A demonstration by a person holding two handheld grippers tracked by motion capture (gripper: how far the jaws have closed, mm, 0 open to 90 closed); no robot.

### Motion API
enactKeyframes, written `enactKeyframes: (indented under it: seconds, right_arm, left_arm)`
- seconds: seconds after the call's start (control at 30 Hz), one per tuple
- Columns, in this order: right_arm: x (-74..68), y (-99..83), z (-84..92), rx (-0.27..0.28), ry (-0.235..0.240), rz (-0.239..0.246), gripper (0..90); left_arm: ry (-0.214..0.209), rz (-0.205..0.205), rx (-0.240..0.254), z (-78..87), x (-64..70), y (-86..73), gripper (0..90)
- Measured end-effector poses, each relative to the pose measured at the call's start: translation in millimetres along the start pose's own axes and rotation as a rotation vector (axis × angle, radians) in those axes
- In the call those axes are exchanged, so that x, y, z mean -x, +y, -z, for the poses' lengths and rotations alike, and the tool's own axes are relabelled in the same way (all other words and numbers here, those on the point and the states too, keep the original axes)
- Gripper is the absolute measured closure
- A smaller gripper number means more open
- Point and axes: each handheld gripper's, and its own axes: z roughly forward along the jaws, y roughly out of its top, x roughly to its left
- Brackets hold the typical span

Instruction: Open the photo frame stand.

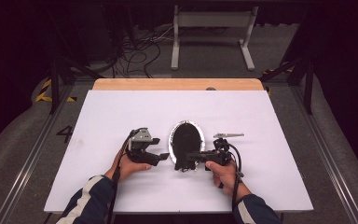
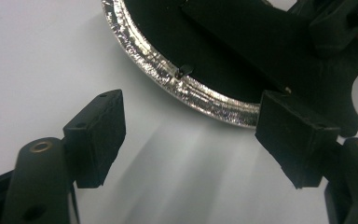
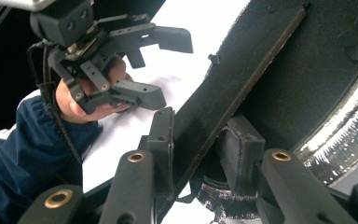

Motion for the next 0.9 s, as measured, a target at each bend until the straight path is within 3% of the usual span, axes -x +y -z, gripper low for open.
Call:
enactKeyframes:
  seconds: [0.23,0.33,0.57,0.67,0.9]
  right_arm:
    - [-2.7,-0.4,1.3,0.003,0.021,0.064,71.2]
    - [-6.4,-0.8,1.2,0.004,0.025,0.122,72.3]
    - [-8.5,-0.9,1.5,0.004,0.025,0.150,72.4]
    - [-11.9,-0.5,1.4,-0.002,0.020,0.192,72.5]
    - [-11.0,-0.7,1.5,0.002,0.022,0.189,72.3]
  left_arm:
    - [-0.026,0.027,0.015,-11.2,-1.5,6.2,22.5]
    - [-0.053,0.051,0.021,-13.9,-4.2,7.1,22.5]
    - [-0.074,0.072,0.036,-15.2,-5.4,8.2,25.0]
    - [-0.109,0.094,0.054,-16.1,-6.4,8.2,28.5]
    - [-0.135,0.126,0.062,-14.7,-7.7,8.6,32.1]
